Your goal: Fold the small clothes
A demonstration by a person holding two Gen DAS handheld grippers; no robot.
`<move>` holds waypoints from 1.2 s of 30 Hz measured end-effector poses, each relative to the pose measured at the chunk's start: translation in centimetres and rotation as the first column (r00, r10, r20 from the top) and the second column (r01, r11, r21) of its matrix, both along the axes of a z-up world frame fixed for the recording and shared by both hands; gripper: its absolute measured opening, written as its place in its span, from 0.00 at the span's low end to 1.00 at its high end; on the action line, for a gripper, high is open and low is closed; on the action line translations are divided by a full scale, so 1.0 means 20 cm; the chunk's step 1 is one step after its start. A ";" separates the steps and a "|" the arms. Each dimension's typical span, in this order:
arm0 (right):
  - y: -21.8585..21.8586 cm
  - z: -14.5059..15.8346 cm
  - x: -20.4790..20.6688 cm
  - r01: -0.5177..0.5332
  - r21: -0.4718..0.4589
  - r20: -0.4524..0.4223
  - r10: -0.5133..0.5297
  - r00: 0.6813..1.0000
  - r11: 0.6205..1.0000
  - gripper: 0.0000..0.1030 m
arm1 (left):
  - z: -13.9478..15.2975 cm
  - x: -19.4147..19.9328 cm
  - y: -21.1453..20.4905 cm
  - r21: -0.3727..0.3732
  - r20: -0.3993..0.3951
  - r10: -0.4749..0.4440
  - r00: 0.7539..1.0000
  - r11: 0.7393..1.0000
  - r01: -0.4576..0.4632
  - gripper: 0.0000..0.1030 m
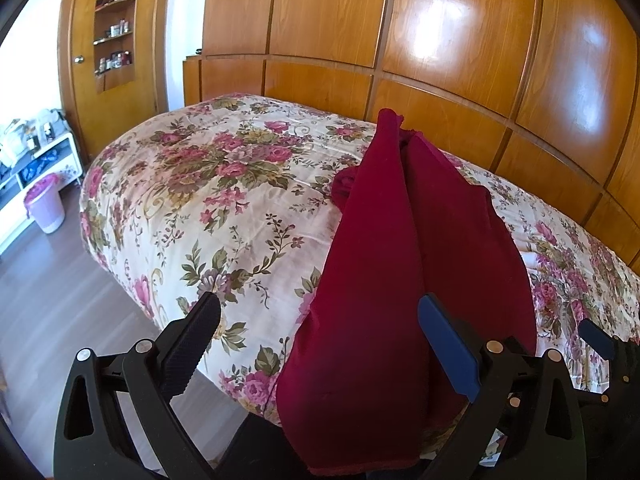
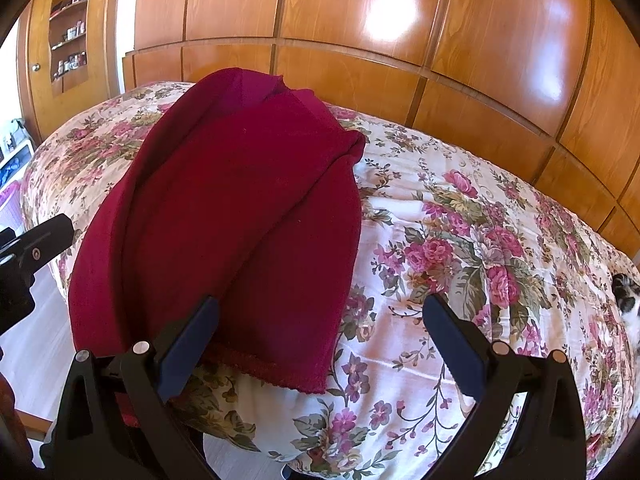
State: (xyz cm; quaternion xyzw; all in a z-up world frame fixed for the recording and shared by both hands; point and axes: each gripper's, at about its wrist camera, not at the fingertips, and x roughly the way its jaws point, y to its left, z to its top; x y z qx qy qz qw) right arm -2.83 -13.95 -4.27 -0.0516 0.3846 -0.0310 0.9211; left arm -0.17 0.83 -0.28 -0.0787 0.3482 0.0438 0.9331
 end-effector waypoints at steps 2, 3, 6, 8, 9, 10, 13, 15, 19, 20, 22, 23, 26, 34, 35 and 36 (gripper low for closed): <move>0.00 0.00 0.00 0.000 -0.001 0.002 0.000 1.000 1.000 0.98 | 0.00 0.00 0.00 0.002 0.000 -0.001 1.000 1.000 0.001 0.95; 0.00 0.00 0.00 -0.001 0.000 0.003 0.001 1.000 1.000 0.98 | 0.00 0.00 0.00 0.003 0.001 -0.002 1.000 1.000 0.002 0.95; 0.00 0.00 0.00 -0.002 0.001 0.004 0.002 1.000 1.000 0.98 | 0.00 0.00 0.00 0.006 0.003 -0.004 1.000 1.000 0.004 0.95; 0.00 0.00 0.00 -0.003 0.001 0.007 0.003 1.000 1.000 0.98 | 0.00 -0.01 0.00 0.007 0.004 -0.004 1.000 1.000 0.004 0.95; 0.00 0.00 0.00 -0.003 0.000 0.009 0.003 1.000 1.000 0.98 | 0.00 -0.01 0.00 0.006 0.005 -0.002 1.000 1.000 0.002 0.95; 0.00 0.01 0.00 -0.003 0.001 0.010 0.003 1.000 1.000 0.98 | 0.00 -0.01 -0.01 0.006 0.004 -0.002 1.000 1.000 0.002 0.95; 0.00 0.01 -0.01 -0.006 0.001 0.011 0.006 1.000 1.000 0.98 | 0.01 -0.01 -0.01 0.008 0.008 -0.003 1.000 1.000 0.003 0.95; 0.00 0.01 -0.01 -0.005 0.000 0.012 0.005 1.000 1.000 0.98 | 0.02 -0.02 -0.01 0.010 0.011 -0.003 1.000 1.000 0.003 0.95; 0.01 0.01 -0.01 -0.007 0.000 0.012 0.007 1.000 1.000 0.98 | 0.03 -0.02 -0.01 0.011 0.016 -0.004 1.000 1.000 0.004 0.95; 0.01 0.01 -0.02 -0.007 -0.001 0.011 0.007 1.000 1.000 0.98 | 0.03 -0.02 -0.01 0.012 0.015 -0.005 1.000 1.000 0.004 0.95; 0.01 0.01 -0.01 -0.006 -0.001 0.013 0.006 1.000 1.000 0.98 | 0.03 -0.02 -0.01 0.009 0.013 -0.005 1.000 1.000 0.005 0.95; 0.01 0.01 -0.02 -0.006 -0.001 0.012 0.006 1.000 1.000 0.98 | 0.03 -0.02 -0.01 0.009 0.012 -0.005 1.000 1.000 0.004 0.95; 0.01 0.00 -0.02 -0.008 -0.003 0.005 0.008 1.000 1.000 0.98 | 0.02 -0.02 -0.01 0.005 0.007 -0.004 1.000 1.000 0.004 0.95; 0.02 -0.01 -0.01 -0.016 -0.005 -0.007 0.016 1.000 1.000 0.98 | 0.01 -0.01 0.00 -0.001 -0.008 -0.006 1.000 1.000 0.006 0.95; 0.02 -0.02 0.00 -0.017 -0.005 -0.008 0.017 1.000 1.000 0.98 | 0.01 -0.01 0.00 -0.002 -0.009 -0.005 1.000 1.000 0.005 0.95; 0.02 -0.02 0.00 -0.017 -0.004 -0.008 0.017 1.000 1.000 0.98 | 0.00 -0.01 0.00 -0.002 -0.011 -0.004 1.000 1.000 0.004 0.95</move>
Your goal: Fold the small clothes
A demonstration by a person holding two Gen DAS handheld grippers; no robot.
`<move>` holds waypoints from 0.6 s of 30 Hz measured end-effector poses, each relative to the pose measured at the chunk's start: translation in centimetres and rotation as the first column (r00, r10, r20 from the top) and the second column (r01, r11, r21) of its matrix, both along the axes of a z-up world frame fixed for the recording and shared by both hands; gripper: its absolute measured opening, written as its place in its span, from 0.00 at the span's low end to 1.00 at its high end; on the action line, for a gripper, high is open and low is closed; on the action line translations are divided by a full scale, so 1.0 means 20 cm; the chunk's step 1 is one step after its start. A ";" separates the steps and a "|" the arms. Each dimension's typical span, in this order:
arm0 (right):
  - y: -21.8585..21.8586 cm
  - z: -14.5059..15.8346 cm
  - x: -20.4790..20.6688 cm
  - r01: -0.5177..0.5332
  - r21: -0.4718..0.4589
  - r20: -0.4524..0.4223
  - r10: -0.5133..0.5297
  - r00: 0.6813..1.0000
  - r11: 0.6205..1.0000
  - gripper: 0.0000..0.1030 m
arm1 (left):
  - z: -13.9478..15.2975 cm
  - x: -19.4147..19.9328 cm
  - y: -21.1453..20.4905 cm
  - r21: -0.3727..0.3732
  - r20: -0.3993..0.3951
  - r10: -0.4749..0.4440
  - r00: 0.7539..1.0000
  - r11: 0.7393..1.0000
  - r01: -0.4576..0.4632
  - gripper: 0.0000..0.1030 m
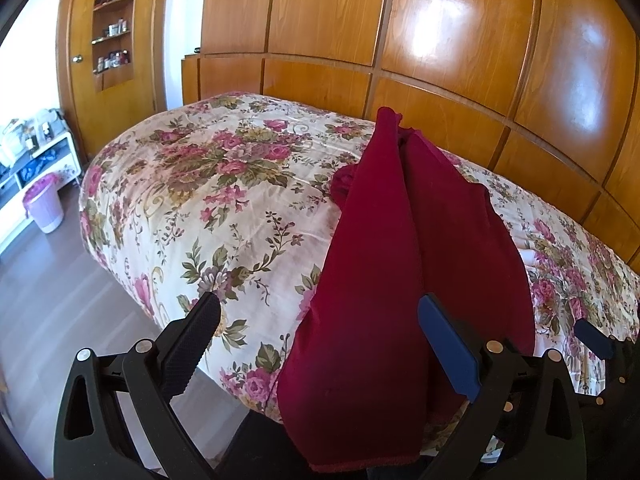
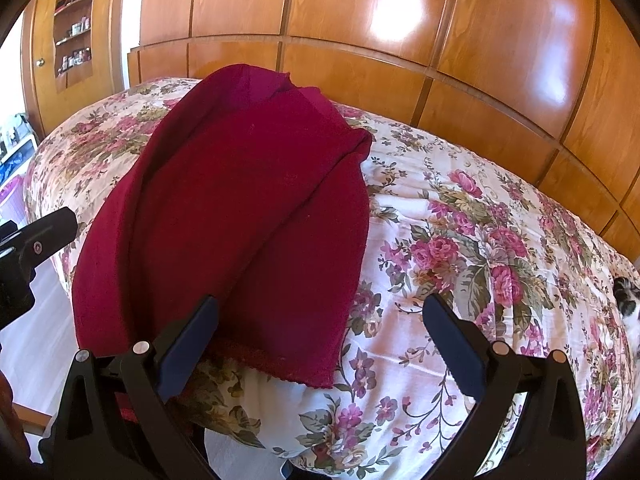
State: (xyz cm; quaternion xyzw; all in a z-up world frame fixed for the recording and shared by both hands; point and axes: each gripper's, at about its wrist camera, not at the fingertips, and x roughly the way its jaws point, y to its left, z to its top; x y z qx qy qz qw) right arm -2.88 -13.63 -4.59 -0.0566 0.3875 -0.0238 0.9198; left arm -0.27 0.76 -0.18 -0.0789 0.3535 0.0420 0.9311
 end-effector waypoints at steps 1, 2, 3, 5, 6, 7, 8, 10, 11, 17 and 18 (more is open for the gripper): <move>0.00 0.00 0.00 0.000 0.000 0.000 0.000 1.000 1.000 0.98 | 0.00 0.00 0.00 -0.001 -0.002 0.000 1.000 1.000 0.000 0.95; 0.00 0.00 0.00 0.000 0.000 -0.001 0.000 1.000 1.000 0.98 | 0.00 0.00 0.00 -0.001 -0.003 0.000 1.000 1.000 0.000 0.95; 0.00 0.00 0.00 -0.001 -0.001 -0.001 0.001 1.000 1.000 0.98 | 0.00 0.01 0.00 0.000 -0.005 0.001 1.000 1.000 -0.001 0.95; 0.00 0.00 0.00 -0.002 -0.001 -0.002 0.002 1.000 1.000 0.98 | -0.01 0.01 0.00 0.000 -0.008 0.002 1.000 1.000 -0.002 0.95; 0.00 -0.01 0.01 -0.003 -0.001 -0.002 0.003 1.000 1.000 0.98 | -0.01 0.01 0.00 0.000 -0.010 0.002 1.000 1.000 -0.002 0.95; 0.00 -0.01 0.01 -0.003 0.000 -0.004 0.003 1.000 1.000 0.98 | -0.01 0.01 0.00 -0.001 -0.013 0.003 1.000 1.000 -0.003 0.95; 0.00 -0.01 0.01 -0.003 0.001 -0.005 0.003 1.000 1.000 0.98 | -0.01 0.02 0.00 -0.002 -0.015 0.004 1.000 1.000 -0.004 0.95; 0.00 -0.01 0.02 -0.003 0.002 -0.006 0.003 1.000 1.000 0.98 | -0.02 0.02 0.01 -0.003 -0.020 0.006 1.000 1.000 -0.006 0.95; 0.00 -0.02 0.02 -0.003 0.002 -0.007 0.003 1.000 1.000 0.98 | -0.02 0.03 0.01 -0.004 -0.023 0.007 1.000 1.000 -0.007 0.95; -0.01 -0.02 0.03 -0.006 0.001 -0.014 0.006 1.000 1.000 0.98 | -0.05 0.06 0.02 -0.019 -0.046 0.001 0.999 1.000 -0.002 0.95; -0.02 -0.02 0.05 -0.004 0.005 -0.018 0.004 1.000 1.000 0.98 | -0.05 0.06 0.02 -0.019 -0.050 0.000 0.999 1.000 -0.001 0.95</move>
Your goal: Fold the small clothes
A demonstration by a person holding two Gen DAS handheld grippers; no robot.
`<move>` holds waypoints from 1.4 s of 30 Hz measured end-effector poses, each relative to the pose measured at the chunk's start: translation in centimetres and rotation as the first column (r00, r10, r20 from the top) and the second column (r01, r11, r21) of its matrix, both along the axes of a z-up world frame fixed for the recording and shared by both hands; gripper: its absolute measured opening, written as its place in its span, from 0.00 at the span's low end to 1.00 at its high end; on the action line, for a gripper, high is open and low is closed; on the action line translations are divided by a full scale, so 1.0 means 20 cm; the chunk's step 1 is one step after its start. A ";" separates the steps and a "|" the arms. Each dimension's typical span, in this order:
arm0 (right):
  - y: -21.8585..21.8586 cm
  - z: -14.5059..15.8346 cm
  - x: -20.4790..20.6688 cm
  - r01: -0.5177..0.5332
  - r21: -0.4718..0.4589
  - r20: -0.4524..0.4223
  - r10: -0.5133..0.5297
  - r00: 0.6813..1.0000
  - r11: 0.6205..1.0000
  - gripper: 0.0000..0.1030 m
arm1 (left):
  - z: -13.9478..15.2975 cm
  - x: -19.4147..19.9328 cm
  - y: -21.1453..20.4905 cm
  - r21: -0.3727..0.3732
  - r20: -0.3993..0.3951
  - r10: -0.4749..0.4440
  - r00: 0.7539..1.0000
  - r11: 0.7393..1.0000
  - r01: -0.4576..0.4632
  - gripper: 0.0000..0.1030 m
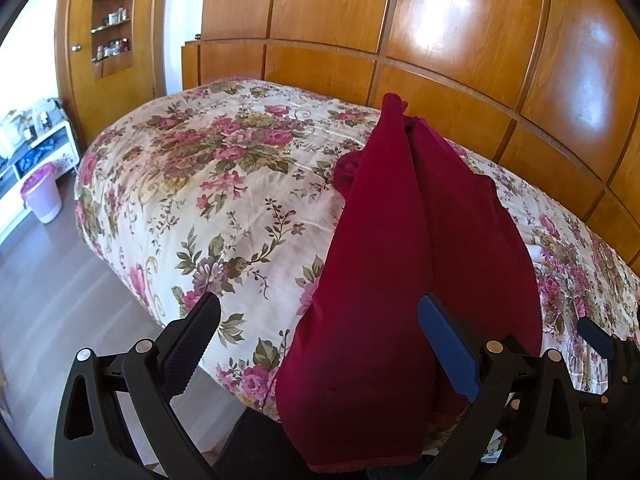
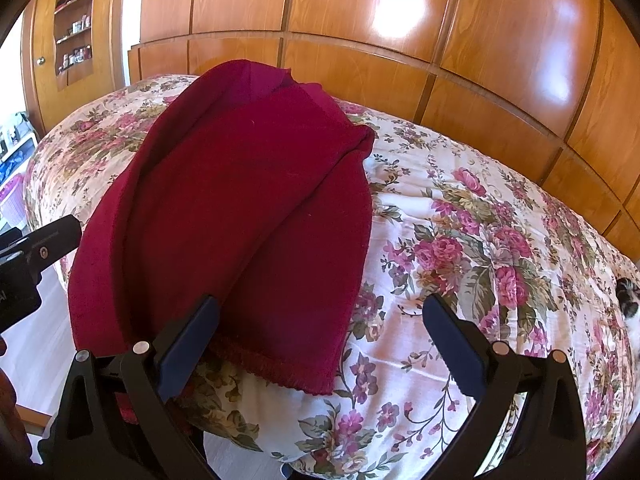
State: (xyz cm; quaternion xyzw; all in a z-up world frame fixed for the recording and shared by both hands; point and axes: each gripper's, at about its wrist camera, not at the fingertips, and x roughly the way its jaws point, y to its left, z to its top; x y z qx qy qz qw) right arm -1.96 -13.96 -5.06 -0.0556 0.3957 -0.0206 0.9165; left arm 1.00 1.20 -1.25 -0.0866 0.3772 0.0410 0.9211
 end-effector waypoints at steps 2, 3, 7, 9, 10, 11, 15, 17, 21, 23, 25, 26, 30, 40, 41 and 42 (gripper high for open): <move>-0.02 0.01 0.02 0.004 0.008 -0.001 -0.004 1.000 1.000 0.98 | -0.01 0.02 0.01 -0.007 -0.009 -0.003 1.000 1.000 0.003 0.92; -0.03 0.01 0.04 0.009 0.015 -0.001 -0.009 1.000 1.000 0.98 | -0.02 0.03 0.02 -0.013 -0.016 -0.007 1.000 1.000 0.007 0.88; -0.06 0.06 0.11 0.000 0.050 0.005 0.000 1.000 0.999 0.98 | -0.08 0.09 0.01 -0.043 -0.081 -0.057 0.995 0.998 0.053 0.64; -0.08 0.09 0.18 -0.001 0.075 0.012 0.000 1.000 0.997 0.98 | -0.11 0.10 -0.01 -0.062 -0.107 -0.104 0.989 0.993 0.097 0.58; -0.09 0.10 0.21 0.001 0.085 0.012 -0.002 1.000 0.996 0.98 | -0.12 0.11 -0.02 -0.074 -0.110 -0.121 0.987 0.991 0.113 0.58; -0.10 0.11 0.24 0.004 0.096 0.014 -0.005 1.000 0.995 0.98 | -0.11 0.11 -0.02 -0.078 -0.105 -0.129 0.986 0.990 0.121 0.58; -0.11 0.14 0.37 0.005 0.129 0.015 -0.007 1.000 0.992 0.98 | -0.11 0.12 -0.04 -0.077 -0.097 -0.144 0.985 0.988 0.137 0.63; -0.10 0.14 0.44 0.006 0.146 0.009 -0.007 1.000 0.989 0.98 | -0.12 0.13 -0.05 -0.071 -0.094 -0.145 0.985 0.988 0.139 0.68; -0.06 0.14 0.59 -0.022 0.194 -0.017 0.026 1.000 0.981 0.97 | -0.15 0.17 -0.04 -0.126 -0.103 -0.216 0.971 0.971 0.203 0.26; -0.02 0.14 0.65 -0.045 0.214 -0.031 0.053 0.998 0.976 0.90 | -0.13 0.20 0.02 -0.156 -0.089 -0.203 0.975 0.970 0.188 0.07; 0.05 0.12 0.72 -0.073 0.244 -0.058 0.089 0.994 0.967 0.75 | -0.10 0.21 0.12 -0.212 -0.074 -0.180 0.981 0.964 0.161 0.06; 0.09 0.10 0.76 -0.084 0.268 -0.088 0.111 0.990 0.960 0.73 | -0.09 0.21 0.18 -0.233 -0.061 -0.160 0.985 0.962 0.141 0.06; 0.23 0.03 0.87 -0.130 0.281 -0.140 0.174 0.975 0.951 0.66 | 0.00 0.27 0.41 -0.184 -0.017 -0.047 0.999 0.982 0.043 0.05; -0.10 0.22 0.82 -0.164 0.257 -0.076 0.189 0.979 0.952 0.00 | 0.20 0.75 0.87 -0.047 0.066 0.216 0.974 0.976 -0.213 0.05; -0.16 0.23 0.82 -0.155 0.228 -0.074 0.176 0.982 0.961 0.00 | 0.21 0.83 0.93 -0.026 0.064 0.256 0.965 0.967 -0.255 0.05; -0.23 0.23 0.82 -0.127 0.163 -0.074 0.140 0.987 0.978 0.00 | 0.21 0.87 0.96 -0.011 0.058 0.281 0.958 0.960 -0.281 0.05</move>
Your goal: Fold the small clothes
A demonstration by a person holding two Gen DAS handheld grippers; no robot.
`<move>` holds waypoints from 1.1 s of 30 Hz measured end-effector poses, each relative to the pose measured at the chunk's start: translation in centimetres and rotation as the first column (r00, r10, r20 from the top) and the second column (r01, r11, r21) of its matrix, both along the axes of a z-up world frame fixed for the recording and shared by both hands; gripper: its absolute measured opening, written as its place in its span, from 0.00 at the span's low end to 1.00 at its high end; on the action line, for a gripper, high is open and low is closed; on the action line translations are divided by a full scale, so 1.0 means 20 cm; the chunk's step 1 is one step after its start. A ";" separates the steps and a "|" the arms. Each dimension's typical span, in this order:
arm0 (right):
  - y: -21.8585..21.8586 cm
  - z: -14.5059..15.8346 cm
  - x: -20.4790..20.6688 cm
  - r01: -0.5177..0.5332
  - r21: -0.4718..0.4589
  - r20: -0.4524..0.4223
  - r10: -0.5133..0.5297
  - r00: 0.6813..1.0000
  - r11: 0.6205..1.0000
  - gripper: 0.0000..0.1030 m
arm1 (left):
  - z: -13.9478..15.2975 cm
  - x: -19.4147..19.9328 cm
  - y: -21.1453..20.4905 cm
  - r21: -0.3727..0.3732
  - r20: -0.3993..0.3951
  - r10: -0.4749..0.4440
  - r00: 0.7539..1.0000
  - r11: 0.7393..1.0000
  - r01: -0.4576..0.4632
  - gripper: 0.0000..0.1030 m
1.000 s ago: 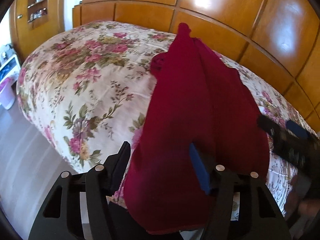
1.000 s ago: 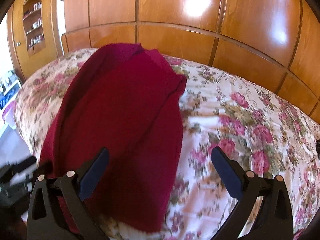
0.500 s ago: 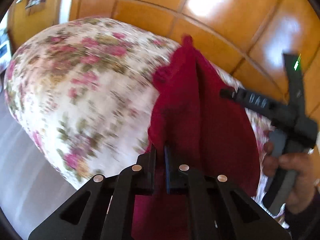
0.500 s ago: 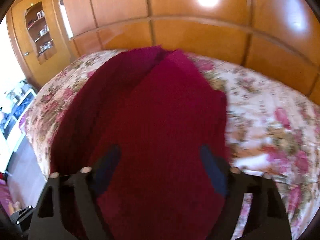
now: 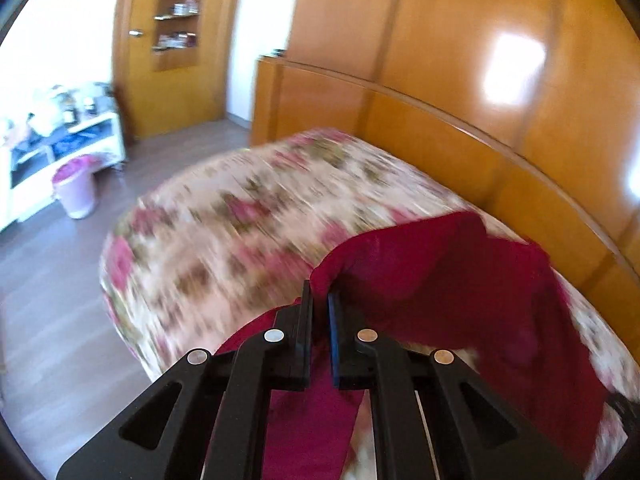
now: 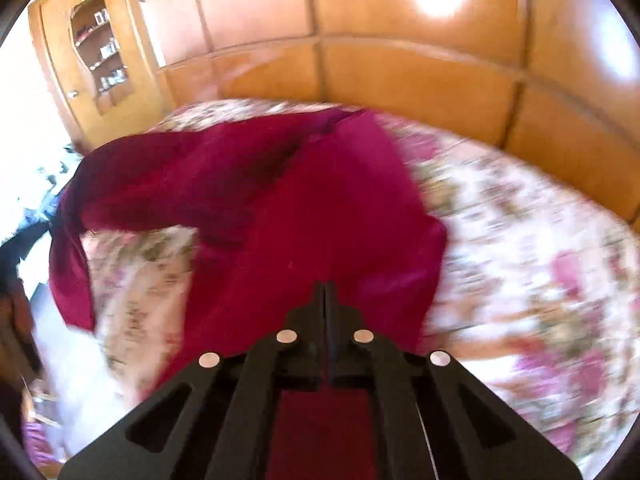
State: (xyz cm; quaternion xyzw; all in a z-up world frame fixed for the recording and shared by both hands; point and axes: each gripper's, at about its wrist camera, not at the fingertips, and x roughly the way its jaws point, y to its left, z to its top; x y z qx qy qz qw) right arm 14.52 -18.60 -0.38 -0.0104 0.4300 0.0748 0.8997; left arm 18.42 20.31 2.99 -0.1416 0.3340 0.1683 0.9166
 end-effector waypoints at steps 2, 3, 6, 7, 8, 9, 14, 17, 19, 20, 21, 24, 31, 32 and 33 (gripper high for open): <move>-0.14 -0.02 0.02 0.080 -0.122 0.006 -0.080 0.997 0.989 0.00 | 0.00 0.11 0.06 0.000 -0.029 0.054 0.998 0.999 -0.054 0.06; -0.21 -0.02 0.03 0.109 -0.134 -0.002 -0.110 0.994 0.985 0.00 | 0.00 0.13 0.07 -0.002 -0.031 0.061 0.998 0.998 -0.061 0.06; -0.35 -0.01 0.06 0.193 -0.214 0.025 -0.193 0.981 0.958 0.00 | 0.02 0.15 0.07 0.013 -0.006 0.089 0.996 0.996 -0.089 0.29; -0.39 -0.02 0.07 0.214 -0.229 0.024 -0.215 0.976 0.950 0.00 | 0.02 0.13 0.06 -0.005 0.004 0.090 0.996 0.996 -0.090 0.39; -0.43 -0.02 0.09 0.240 -0.257 0.029 -0.241 0.970 0.936 0.00 | 0.02 0.10 0.04 -0.033 0.014 0.072 0.997 0.997 -0.071 0.39; -0.44 -0.02 0.10 0.252 -0.287 0.044 -0.250 0.967 0.924 0.00 | 0.02 0.07 0.01 -0.050 0.017 0.031 0.999 0.998 -0.030 0.39; -0.49 0.00 0.14 0.324 -0.393 0.120 -0.302 0.946 0.861 0.00 | -0.14 -0.02 -0.27 -0.153 -0.041 -0.236 0.971 0.962 0.227 0.39; -0.58 0.01 0.24 0.368 -0.465 0.173 -0.325 0.930 0.805 0.00 | -0.29 -0.04 -0.42 -0.223 -0.098 -0.335 0.937 0.925 0.307 0.39; -0.66 0.02 0.32 0.399 -0.455 0.167 -0.365 0.916 0.796 0.00 | -0.35 -0.03 -0.51 -0.285 -0.116 -0.378 0.919 0.899 0.333 0.39; -0.71 0.05 0.36 0.418 -0.453 0.175 -0.382 0.908 0.787 0.00 | -0.37 -0.03 -0.55 -0.321 -0.116 -0.405 0.907 0.879 0.351 0.39; -0.74 0.06 0.37 0.426 -0.445 0.175 -0.390 0.904 0.788 0.00 | -0.38 -0.03 -0.59 -0.345 -0.113 -0.426 0.898 0.864 0.366 0.39; -0.77 0.12 0.35 0.435 -0.374 0.181 -0.395 0.901 0.819 0.05 | -0.42 -0.02 -0.70 -0.396 -0.121 -0.466 0.877 0.833 0.387 0.39; -0.46 -0.01 -0.11 0.145 0.105 -0.027 -0.143 0.989 0.984 0.73 | -0.48 0.05 -0.86 -0.448 -0.117 -0.517 0.848 0.789 0.420 0.39; -0.41 -0.07 -0.17 0.111 0.156 -0.076 -0.100 0.992 0.981 0.74 | -0.48 0.06 -0.88 -0.444 -0.119 -0.521 0.845 0.789 0.424 0.38; -0.37 -0.13 -0.20 0.093 0.192 -0.118 -0.071 0.990 0.977 0.74 | -0.48 0.08 -0.90 -0.436 -0.121 -0.528 0.840 0.789 0.433 0.34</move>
